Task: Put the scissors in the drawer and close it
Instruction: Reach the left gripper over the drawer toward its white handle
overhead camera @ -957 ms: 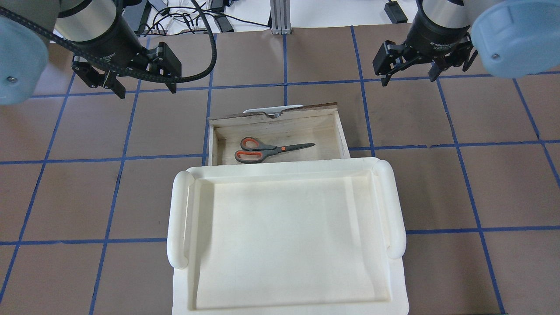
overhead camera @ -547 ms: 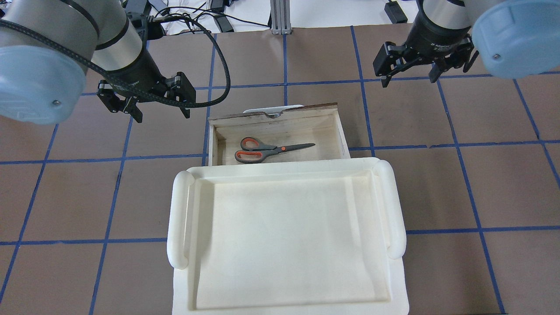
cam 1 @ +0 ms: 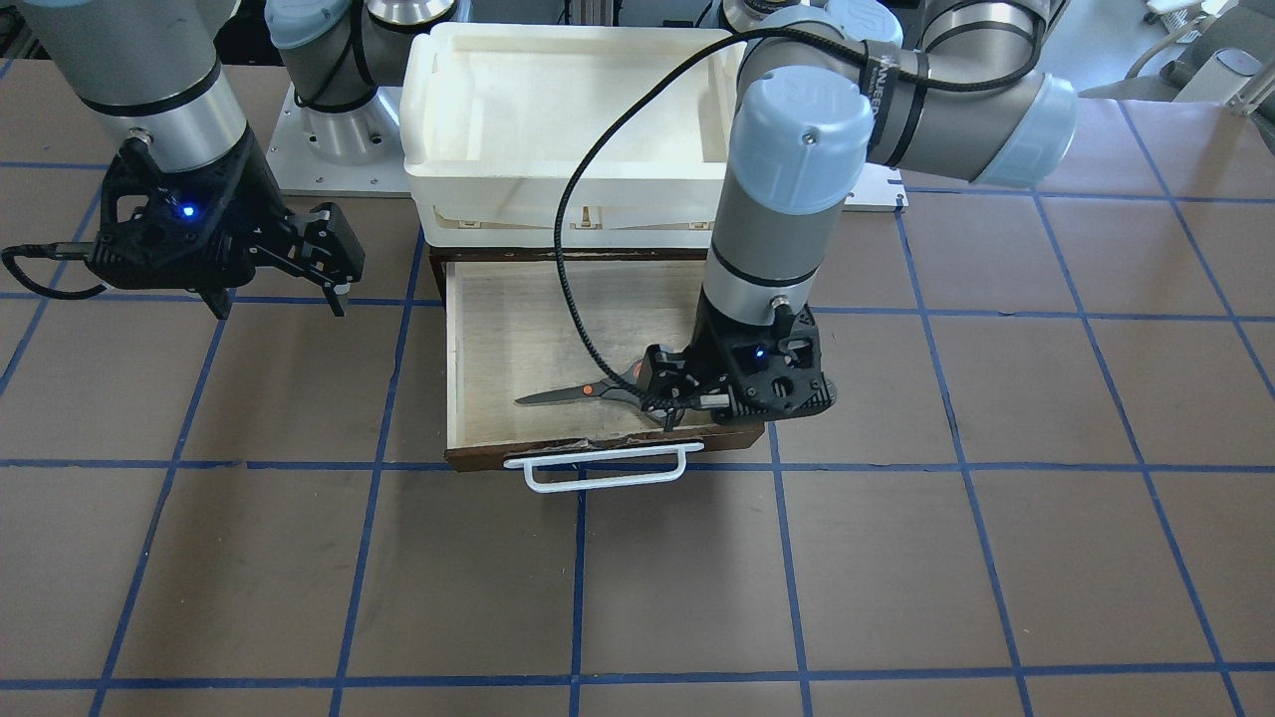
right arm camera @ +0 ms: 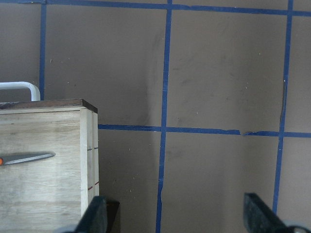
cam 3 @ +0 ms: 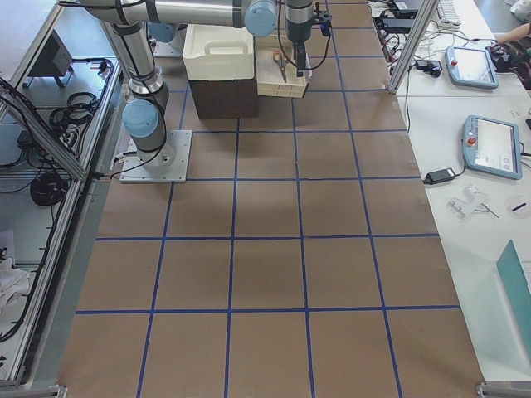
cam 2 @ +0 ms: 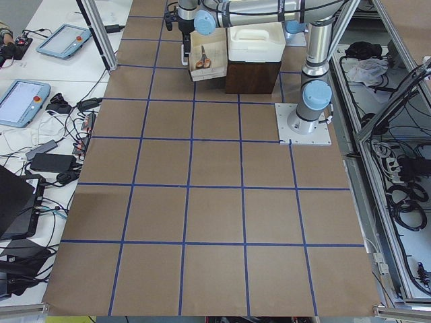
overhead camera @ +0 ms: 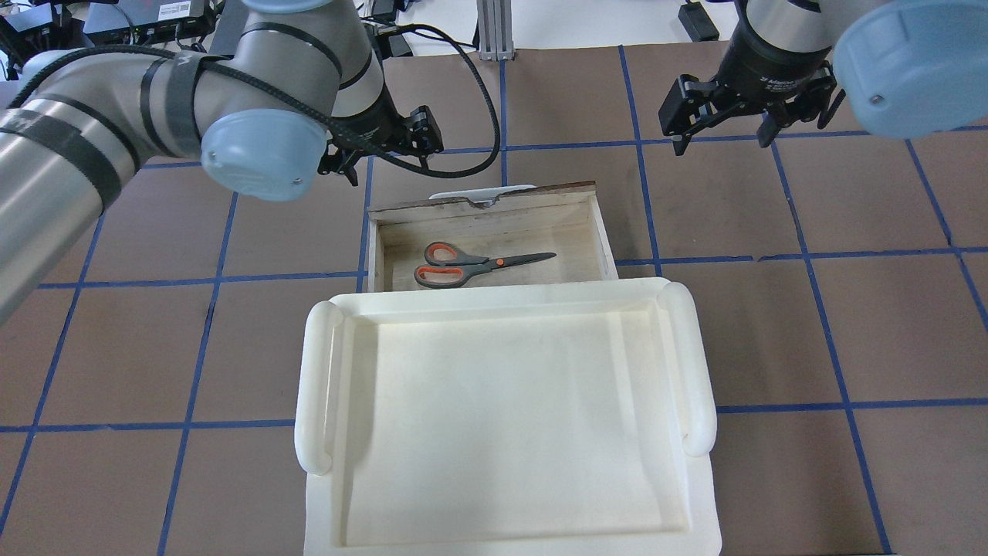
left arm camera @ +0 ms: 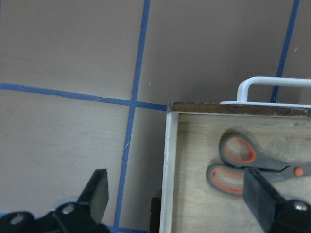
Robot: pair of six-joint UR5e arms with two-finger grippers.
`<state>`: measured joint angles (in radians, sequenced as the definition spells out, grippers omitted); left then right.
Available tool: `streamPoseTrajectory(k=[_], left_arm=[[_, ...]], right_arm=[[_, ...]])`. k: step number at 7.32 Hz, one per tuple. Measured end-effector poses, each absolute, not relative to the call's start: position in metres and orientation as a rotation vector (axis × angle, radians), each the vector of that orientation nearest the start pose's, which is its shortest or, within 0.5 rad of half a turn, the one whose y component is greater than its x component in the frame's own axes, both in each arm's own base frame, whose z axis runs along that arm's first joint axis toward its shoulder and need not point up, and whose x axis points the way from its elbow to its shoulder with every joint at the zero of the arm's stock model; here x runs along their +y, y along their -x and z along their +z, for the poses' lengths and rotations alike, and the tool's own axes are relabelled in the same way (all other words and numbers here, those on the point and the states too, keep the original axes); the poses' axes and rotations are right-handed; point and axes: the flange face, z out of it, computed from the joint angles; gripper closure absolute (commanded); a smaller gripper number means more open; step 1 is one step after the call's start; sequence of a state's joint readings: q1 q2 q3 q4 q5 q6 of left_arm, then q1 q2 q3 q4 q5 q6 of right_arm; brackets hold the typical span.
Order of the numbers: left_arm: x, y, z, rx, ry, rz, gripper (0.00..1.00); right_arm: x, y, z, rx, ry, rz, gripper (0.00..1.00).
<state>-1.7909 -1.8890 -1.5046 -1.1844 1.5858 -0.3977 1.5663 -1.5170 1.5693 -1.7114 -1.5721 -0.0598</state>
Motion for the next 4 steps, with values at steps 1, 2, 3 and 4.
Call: streamPoseTrajectory(k=[1,2,3,4], left_arm=[[-0.597,0.288,0.375,3.151,0.318,-0.213,0.00],[-0.612,0.304,0.365,3.154,0.352,-0.214,0.00],[-0.626,0.317,0.355,3.154,0.387,-0.214,0.00],[-0.635,0.330,0.340,3.151,0.400,-0.203,0.00]], right_arm=[[-0.523,-0.131,0.475,3.142,0.087,-0.129,0.00],[-0.522,-0.131,0.474,3.143,0.087,-0.115,0.00],[-0.521,-0.131,0.473,3.144,0.086,-0.095,0.00],[-0.520,-0.131,0.472,3.144,0.086,-0.084,0.00]])
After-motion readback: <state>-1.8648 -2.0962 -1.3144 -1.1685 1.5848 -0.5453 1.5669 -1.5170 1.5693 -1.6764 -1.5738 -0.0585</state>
